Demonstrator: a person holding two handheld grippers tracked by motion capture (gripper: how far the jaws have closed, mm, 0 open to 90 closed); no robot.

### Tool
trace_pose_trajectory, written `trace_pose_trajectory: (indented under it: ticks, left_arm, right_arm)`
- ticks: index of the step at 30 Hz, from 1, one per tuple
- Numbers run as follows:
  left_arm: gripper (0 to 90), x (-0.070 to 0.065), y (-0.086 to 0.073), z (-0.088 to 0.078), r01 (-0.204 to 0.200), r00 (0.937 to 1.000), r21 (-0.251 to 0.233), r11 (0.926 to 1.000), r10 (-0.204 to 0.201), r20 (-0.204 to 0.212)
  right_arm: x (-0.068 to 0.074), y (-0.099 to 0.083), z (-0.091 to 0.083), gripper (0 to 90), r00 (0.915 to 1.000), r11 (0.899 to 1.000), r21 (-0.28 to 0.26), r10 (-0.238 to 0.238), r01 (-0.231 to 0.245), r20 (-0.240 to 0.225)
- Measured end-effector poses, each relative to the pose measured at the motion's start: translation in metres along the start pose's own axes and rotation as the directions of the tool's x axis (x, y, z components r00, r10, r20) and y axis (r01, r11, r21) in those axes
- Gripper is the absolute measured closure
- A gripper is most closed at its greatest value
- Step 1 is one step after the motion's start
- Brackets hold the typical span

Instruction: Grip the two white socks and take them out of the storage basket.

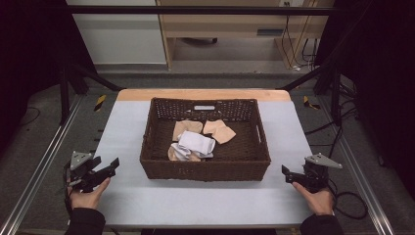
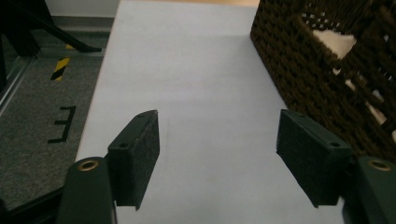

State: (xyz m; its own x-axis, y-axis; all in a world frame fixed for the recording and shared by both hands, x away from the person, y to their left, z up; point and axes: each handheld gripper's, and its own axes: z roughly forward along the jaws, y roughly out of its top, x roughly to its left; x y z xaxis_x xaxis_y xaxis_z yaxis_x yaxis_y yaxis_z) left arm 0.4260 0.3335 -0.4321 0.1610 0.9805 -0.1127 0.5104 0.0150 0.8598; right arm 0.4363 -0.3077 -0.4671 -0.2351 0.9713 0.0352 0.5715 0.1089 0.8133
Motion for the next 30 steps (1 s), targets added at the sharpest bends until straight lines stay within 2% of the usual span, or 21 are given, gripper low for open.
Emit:
trace_pose_trajectory:
  ticks: [3, 8, 9, 10, 11, 12, 17, 19, 20, 26, 30]
  left_arm:
    - [35.5, -0.002, 0.004, -0.003, 0.008, 1.0, -0.023, 0.9997, -0.008, 0.004]
    - [37.4, -0.008, 0.019, -0.005, -0.048, 0.9984, -0.051, 0.9975, 0.05, 0.028]
    - [37.3, -0.008, 0.019, -0.005, -0.048, 0.9984, -0.051, 0.9975, 0.05, 0.028]
    - [37.6, -0.009, 0.024, -0.005, -0.068, 0.9976, -0.069, 0.9953, 0.069, 0.013]
    - [38.8, -0.009, 0.024, -0.005, -0.068, 0.9976, -0.069, 0.9953, 0.069, 0.013]
    - [42.2, -0.01, 0.03, -0.006, -0.059, 0.9972, -0.072, 0.9956, 0.062, 0.042]
    - [45.8, -0.015, 0.042, -0.009, -0.078, 0.9958, -0.09, 0.9928, 0.082, 0.04]
    - [45.9, -0.02, 0.049, -0.008, -0.096, 0.994, -0.086, 0.9917, 0.1, 0.045]
    - [46.0, -0.026, 0.056, -0.009, -0.105, 0.9926, -0.102, 0.9893, 0.11, 0.05]
    - [44.9, -0.039, 0.072, -0.011, -0.1, 0.9907, -0.15, 0.9837, 0.112, 0.077]
    - [44.8, -0.053, 0.083, -0.012, -0.113, 0.9866, -0.192, 0.9749, 0.133, 0.095]
  right_arm:
    - [0.001, 0.0, 0.0, 7.0, 1.0, 1.0, 0.006, -0.003, 0.003, 0.003]
    - [0.0, -0.001, -0.001, 7.1, 0.9999, 1.0, 0.009, -0.002, 0.002, 0.011]
    - [0.0, -0.001, -0.001, 7.1, 0.9999, 1.0, 0.009, -0.002, 0.002, 0.011]
    - [0.0, -0.002, 0.0, 7.2, 0.9997, 1.0, 0.022, -0.014, 0.013, 0.018]
    - [0.0, -0.002, 0.0, 7.2, 0.9997, 1.0, 0.022, -0.014, 0.013, 0.018]
    - [0.001, -0.003, 0.0, 7.3, 0.9995, 0.999, 0.029, -0.023, 0.022, 0.024]
    - [0.001, -0.003, 0.001, 7.6, 0.9994, 0.999, 0.032, -0.027, 0.027, 0.019]
    - [0.001, -0.003, 0.0, 7.4, 0.9995, 0.999, 0.025, -0.024, 0.024, 0.021]
    - [0.0, -0.003, 0.001, 7.1, 0.9994, 0.999, 0.024, -0.025, 0.024, 0.023]
    - [0.0, -0.003, 0.001, 7.1, 0.999, 0.999, 0.032, -0.029, 0.028, 0.033]
    - [0.0, -0.003, 0.001, 7.2, 0.9989, 0.999, 0.031, -0.029, 0.028, 0.037]
